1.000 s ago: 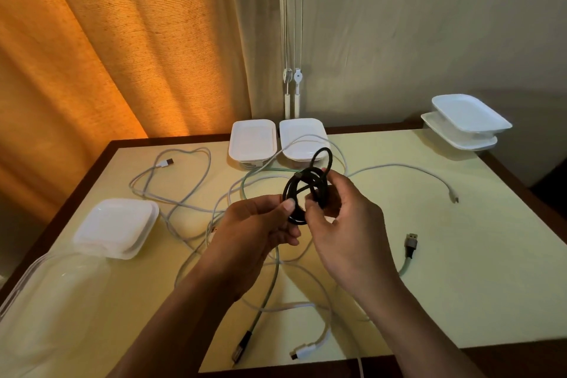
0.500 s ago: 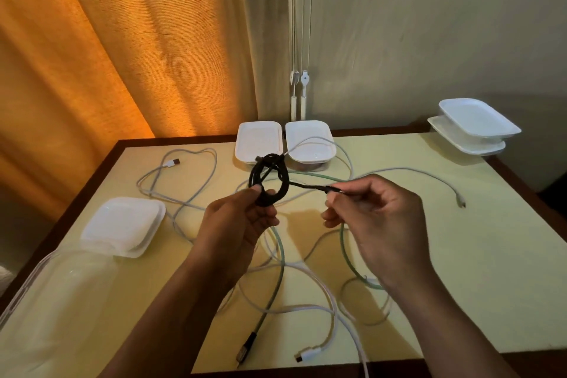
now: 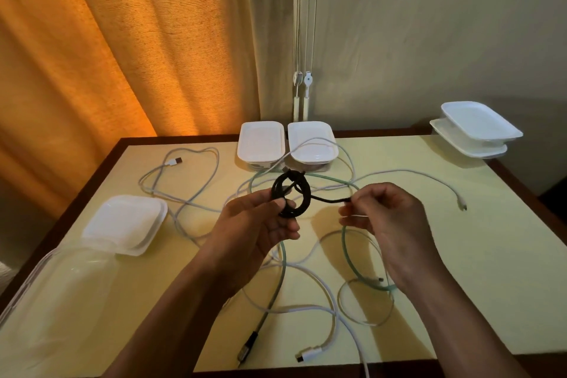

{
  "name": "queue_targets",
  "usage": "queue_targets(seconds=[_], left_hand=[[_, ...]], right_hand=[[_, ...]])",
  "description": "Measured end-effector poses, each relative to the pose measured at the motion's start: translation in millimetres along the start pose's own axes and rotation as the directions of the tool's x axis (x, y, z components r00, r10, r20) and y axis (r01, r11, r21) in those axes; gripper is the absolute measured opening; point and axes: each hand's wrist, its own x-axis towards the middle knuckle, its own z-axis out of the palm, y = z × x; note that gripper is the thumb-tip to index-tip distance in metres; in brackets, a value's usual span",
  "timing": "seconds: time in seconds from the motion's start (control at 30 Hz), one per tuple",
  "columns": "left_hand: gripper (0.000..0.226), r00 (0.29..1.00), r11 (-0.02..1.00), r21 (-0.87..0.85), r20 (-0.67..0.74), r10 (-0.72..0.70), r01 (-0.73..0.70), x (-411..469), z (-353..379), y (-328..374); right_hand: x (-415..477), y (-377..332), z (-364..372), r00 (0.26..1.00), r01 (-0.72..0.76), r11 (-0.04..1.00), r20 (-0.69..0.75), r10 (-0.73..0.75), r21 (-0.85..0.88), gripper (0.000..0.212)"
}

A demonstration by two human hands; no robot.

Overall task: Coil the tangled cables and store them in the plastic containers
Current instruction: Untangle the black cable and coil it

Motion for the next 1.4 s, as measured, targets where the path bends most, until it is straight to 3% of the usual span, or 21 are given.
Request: queue_targets(seconds=[0.13, 0.23, 0.43, 0.63, 0.77, 0.93, 1.0, 1.1, 1.23, 1.4], left_hand=[[0.023, 1.000, 1.000, -0.007, -0.017, -0.011, 0.011, 0.2, 3.0, -1.7], [0.021, 1.000, 0.999, 0.035, -0.019, 0.001, 0.000, 0.0, 3.7, -3.2], [0.023, 1.000, 0.991, 0.130, 0.028, 0.002, -0.005, -3.5, 2.5, 0.5], [0.025, 0.999, 0.981, 0.191, -0.038, 0.029, -0.021, -18.4, -16.1, 14.1], [0.021, 0.988, 0.983, 0.179, -0.140, 0.069, -0.044, -36.6, -34.4, 26.3], [0.018, 0.940, 0.978, 0.192, -0.312, 0.136, -0.078, -63.0, -73.8, 42.1], [0.017, 0.906, 0.955, 0.289, -0.382, 0.181, -0.069, -76.0, -96.7, 46.8], [0.011, 0.839, 0.895, 0.446, -0.478, 0.260, -0.023, -96.8, -140.8, 49.8], [0.021, 0.773, 0.746, 0.645, -0.556, 0.306, 0.168, -119.3, -190.1, 41.7], [0.035, 0.692, 0.614, 0.719, -0.623, 0.364, 0.325, -141.2, -222.9, 35.4]], right_hand=[[-5.5, 0.8, 2.4, 0.973, 0.085, 0.959, 0.230, -0.022, -0.270, 0.020], [-9.9, 2.0, 7.2, 0.937, 0.163, 0.921, 0.347, -0.032, -0.354, 0.026], [-12.8, 3.5, 24.8, 0.946, 0.151, 0.940, 0.321, -0.047, -0.307, 0.028], [-20.5, -9.6, 43.2, 0.913, 0.027, 0.998, 0.409, 0.000, -0.061, 0.023], [-35.3, -10.5, 74.0, 0.892, 0.082, 0.993, 0.450, -0.037, -0.083, 0.016], [-50.5, -11.6, 132.0, 0.886, 0.164, 0.972, 0.459, -0.071, -0.167, 0.025], [-56.6, -9.5, 157.6, 0.868, 0.153, 0.969, 0.495, -0.037, -0.195, 0.017], [-69.6, -1.9, 204.5, 0.840, 0.124, 0.962, 0.542, 0.029, -0.243, 0.029], [-87.7, 16.6, 251.5, 0.780, 0.184, 0.926, 0.622, 0.066, -0.329, 0.032], [-103.4, 33.4, 279.0, 0.752, 0.237, 0.859, 0.645, 0.133, -0.454, 0.026]])
